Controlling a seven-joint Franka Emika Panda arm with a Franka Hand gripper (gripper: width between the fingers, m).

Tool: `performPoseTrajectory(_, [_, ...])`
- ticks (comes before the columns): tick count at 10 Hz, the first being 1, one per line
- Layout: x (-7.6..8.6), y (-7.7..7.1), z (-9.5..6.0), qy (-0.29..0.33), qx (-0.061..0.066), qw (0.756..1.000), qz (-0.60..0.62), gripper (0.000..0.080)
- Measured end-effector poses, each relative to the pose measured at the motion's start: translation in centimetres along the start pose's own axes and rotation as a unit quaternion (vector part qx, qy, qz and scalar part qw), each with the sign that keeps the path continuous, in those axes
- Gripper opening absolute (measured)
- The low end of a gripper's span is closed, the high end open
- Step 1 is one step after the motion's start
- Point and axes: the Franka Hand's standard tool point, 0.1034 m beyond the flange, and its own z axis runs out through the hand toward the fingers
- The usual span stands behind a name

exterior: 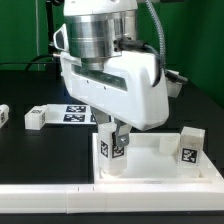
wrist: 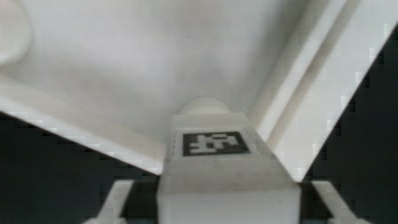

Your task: Assemble square table

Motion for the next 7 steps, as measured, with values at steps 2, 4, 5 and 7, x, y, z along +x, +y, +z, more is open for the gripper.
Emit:
performPoseTrajectory(2, [-0.08, 0.0, 0.08, 0.0, -0.001, 1.0, -0.031, 0.0302])
performPoseTrajectory(4, [-0.4, -0.1, 0.17, 0.0, -0.002, 0.997, -0.081, 0.0609])
performPoseTrajectory(5, [-0.37, -0.08, 0.17, 0.0, -0.002, 0.993, -0.119, 0.0609])
performPoseTrajectory(7, [-0.36, -0.07, 0.19, 0.0, -0.002, 0.982, -0.19, 0.0647])
